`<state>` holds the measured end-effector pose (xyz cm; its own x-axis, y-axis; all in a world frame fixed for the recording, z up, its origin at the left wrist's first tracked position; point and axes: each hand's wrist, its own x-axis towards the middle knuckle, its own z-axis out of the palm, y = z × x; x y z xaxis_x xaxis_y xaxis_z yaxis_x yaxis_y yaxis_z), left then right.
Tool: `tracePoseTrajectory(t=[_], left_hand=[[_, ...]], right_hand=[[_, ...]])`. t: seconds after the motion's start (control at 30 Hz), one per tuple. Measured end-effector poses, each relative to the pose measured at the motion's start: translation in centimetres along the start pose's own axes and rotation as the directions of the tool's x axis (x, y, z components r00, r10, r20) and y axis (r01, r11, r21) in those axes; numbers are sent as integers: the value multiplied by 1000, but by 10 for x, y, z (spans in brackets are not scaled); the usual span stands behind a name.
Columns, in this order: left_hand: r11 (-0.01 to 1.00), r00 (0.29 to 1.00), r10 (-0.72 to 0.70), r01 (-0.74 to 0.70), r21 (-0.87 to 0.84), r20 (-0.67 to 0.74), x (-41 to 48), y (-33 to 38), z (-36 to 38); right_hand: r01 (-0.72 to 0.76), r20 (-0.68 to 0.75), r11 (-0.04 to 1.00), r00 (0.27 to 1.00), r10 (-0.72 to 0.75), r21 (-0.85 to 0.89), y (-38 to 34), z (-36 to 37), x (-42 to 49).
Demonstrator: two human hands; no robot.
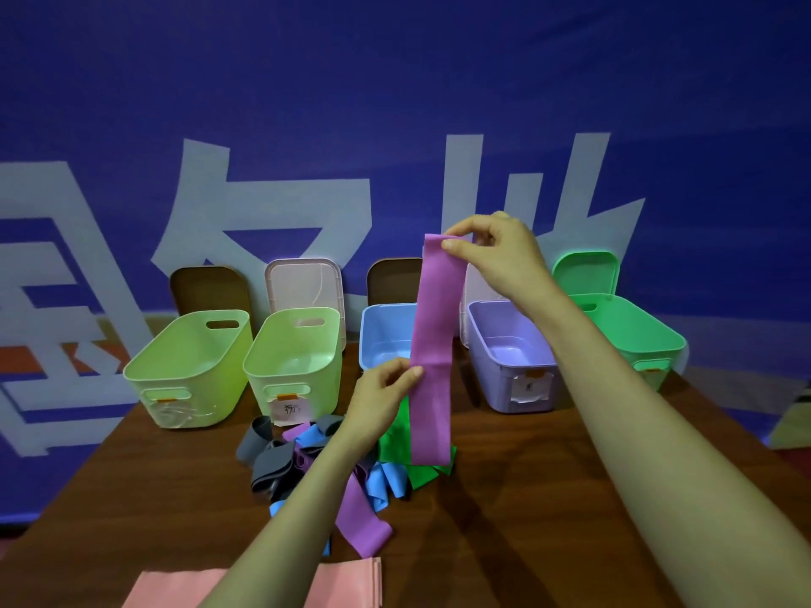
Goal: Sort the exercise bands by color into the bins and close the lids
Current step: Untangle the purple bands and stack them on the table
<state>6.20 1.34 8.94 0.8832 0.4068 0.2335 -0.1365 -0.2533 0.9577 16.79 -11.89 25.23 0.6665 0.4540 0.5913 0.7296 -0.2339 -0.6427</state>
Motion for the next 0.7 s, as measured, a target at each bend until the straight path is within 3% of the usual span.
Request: tracePoseTrajectory(t=[0.07, 0.17, 0.23, 0.37, 0.53, 0.7], left_hand=[[994, 1000, 3, -6, 107, 24, -2, -5, -1], [949, 981, -59, -3, 316, 186, -7, -12, 0], [933, 970, -86, -2, 359, 228, -9, -14, 1], [955, 990, -20, -22, 297, 140, -8, -8, 3], [984, 999, 45, -48, 171, 19, -2, -3, 7], [988, 993, 61, -75, 136, 104, -1, 2, 15]], right_hand=[[-2, 69, 999, 998, 5, -32, 0, -2, -4], [-11, 249, 999, 968, 19, -31, -2, -3, -11], [2, 369, 999, 929, 17, -51, -1, -2, -17], [-26, 489, 998, 871, 46, -49, 3, -1, -26], [47, 496, 991, 868, 21, -125, 18, -6, -33], [108, 532, 978, 847, 3, -178, 19, -16, -40]])
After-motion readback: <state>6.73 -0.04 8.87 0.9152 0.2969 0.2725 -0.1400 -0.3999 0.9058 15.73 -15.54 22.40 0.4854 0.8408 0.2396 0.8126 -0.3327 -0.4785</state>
